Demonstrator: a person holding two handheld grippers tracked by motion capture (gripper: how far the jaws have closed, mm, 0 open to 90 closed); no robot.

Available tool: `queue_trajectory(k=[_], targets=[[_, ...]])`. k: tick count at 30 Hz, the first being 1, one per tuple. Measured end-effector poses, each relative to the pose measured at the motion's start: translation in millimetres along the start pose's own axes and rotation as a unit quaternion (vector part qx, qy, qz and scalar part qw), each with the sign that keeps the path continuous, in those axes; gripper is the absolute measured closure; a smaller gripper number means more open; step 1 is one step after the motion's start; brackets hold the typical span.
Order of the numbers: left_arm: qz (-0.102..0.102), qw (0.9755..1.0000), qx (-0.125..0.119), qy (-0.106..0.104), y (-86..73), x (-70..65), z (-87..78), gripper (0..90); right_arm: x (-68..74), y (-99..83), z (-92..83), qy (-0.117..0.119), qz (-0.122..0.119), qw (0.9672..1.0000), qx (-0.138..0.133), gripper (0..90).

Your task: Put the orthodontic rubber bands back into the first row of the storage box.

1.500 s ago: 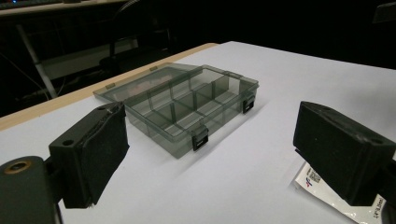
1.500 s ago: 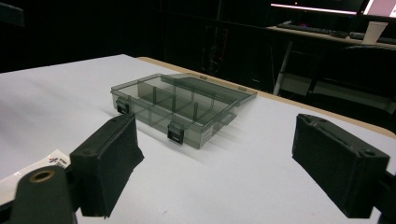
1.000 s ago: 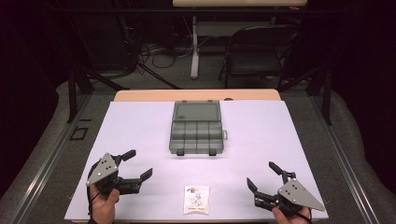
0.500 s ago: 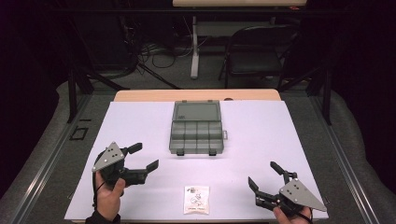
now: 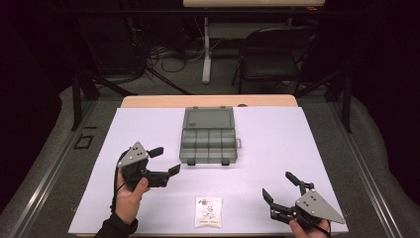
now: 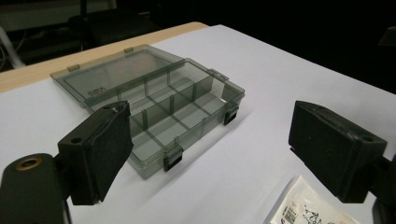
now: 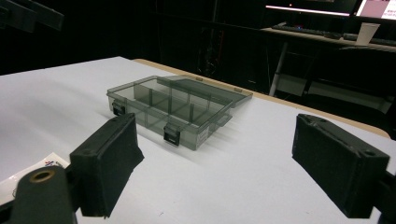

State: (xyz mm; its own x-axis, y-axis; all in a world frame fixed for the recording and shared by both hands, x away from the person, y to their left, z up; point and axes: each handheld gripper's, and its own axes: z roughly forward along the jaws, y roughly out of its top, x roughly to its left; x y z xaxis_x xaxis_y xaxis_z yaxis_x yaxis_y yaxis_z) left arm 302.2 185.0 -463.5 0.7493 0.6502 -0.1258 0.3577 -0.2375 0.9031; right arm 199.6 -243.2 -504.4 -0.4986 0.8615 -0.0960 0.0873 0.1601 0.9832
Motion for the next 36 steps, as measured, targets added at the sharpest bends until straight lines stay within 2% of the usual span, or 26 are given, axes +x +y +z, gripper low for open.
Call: queue_trajectory(k=[2,4,10,14,16,19,23,26,28,31,36], targets=[[-0.005,1.0,0.004,-0.004,0.5,0.5,3.0,13.6,0.1,-0.1,0.2,0.001,0.0,1.0,0.0,14.1],[-0.017,0.9997,0.015,-0.011,1.5,1.1,13.2,13.5,0.1,-0.4,0.8,0.003,-0.001,1.0,0.002,14.1],[-0.028,0.9989,0.034,-0.02,1.5,1.9,27.2,12.7,0.3,-0.7,1.0,0.003,0.001,1.0,0.002,14.1],[-0.037,0.9965,0.057,-0.049,0.1,1.7,36.4,5.8,0.4,-0.8,1.3,0.005,0.001,1.0,0.005,14.1],[-0.032,0.9963,0.061,-0.051,-0.4,-1.1,38.9,1.8,0.4,-0.9,1.6,0.005,0.0,1.0,0.006,14.1],[-0.018,0.9961,0.068,-0.053,-1.0,-5.8,42.7,1.7,0.4,-1.2,1.9,0.006,-0.001,1.0,0.007,14.1],[-0.008,0.9941,0.092,-0.058,-3.4,-11.6,49.8,0.7,0.7,-1.5,2.5,0.006,0.0,1.0,0.007,14.1],[-0.006,0.9933,0.101,-0.056,-4.8,-13.8,53.1,0.6,0.8,-1.8,3.1,0.006,0.0,1.0,0.006,14.0],[0.005,0.9917,0.115,-0.056,-6.8,-16.7,56.6,0.6,0.6,-1.8,2.9,0.009,-0.002,0.9999,0.011,14.1],[0.015,0.9908,0.123,-0.054,-9.2,-19.5,58.7,0.6,0.8,-2.0,3.4,0.009,-0.003,0.9999,0.011,14.1],[0.024,0.9877,0.142,-0.06,-13.9,-22.5,63.1,1.0,0.5,-2.2,3.8,0.011,-0.003,0.9998,0.013,14.1]])
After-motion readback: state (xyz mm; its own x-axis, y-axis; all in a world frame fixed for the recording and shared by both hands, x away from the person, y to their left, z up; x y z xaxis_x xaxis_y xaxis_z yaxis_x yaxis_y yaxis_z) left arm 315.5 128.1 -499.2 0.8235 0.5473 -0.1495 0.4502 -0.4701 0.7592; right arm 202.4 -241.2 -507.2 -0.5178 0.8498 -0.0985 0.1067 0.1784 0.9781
